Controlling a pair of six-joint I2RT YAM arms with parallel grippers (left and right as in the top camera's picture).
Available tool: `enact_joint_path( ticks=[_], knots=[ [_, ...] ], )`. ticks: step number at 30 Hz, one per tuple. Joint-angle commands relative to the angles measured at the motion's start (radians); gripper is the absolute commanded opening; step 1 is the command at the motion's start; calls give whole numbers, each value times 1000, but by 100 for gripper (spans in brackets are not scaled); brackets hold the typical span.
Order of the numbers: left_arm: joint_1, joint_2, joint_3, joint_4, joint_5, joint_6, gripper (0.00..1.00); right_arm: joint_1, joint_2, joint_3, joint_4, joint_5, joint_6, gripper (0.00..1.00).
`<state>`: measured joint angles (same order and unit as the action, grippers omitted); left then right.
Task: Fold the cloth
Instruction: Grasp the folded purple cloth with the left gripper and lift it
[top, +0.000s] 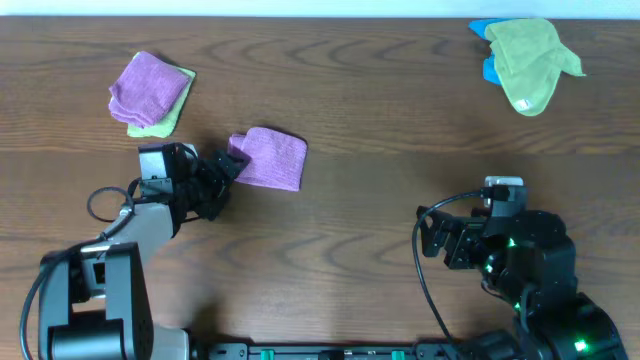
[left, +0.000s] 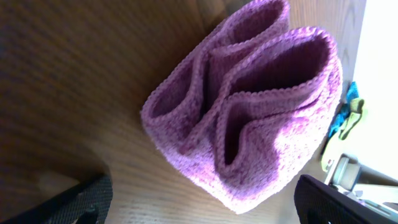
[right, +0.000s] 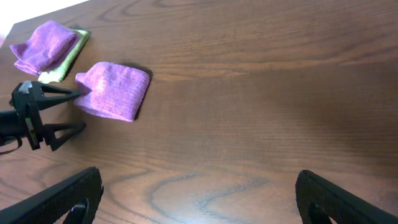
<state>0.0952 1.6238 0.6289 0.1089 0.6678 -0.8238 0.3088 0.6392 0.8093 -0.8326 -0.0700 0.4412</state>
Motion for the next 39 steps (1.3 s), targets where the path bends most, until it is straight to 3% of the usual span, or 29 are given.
enact_joint_path(
  ticks=[1,14,17,21,25,26,28,34,39],
  knots=[
    [-6,56,-5,2,-21,-15,95,-9,-4,-7,1,14,14,99],
    [-71,196,-5,150,-34,-34,96,-9,-4,-7,1,14,14,99],
    [-82,226,-5,162,-50,-55,100,-9,-4,-7,1,14,14,99],
    [-83,254,-5,171,-50,-52,68,-9,-4,-7,1,14,14,99],
    [-83,254,-5,196,-47,-48,19,-9,-4,-7,1,14,14,99],
    [-83,254,-4,208,-46,-48,13,-9,-4,-7,1,14,14,99],
    [-83,254,-4,240,-31,-48,6,-9,-4,-7,1,14,14,99],
    [-82,251,55,273,61,-48,6,-9,-4,-7,1,14,14,99],
    [-83,213,182,188,85,-45,6,-9,-4,-7,1,14,14,99]
  ],
)
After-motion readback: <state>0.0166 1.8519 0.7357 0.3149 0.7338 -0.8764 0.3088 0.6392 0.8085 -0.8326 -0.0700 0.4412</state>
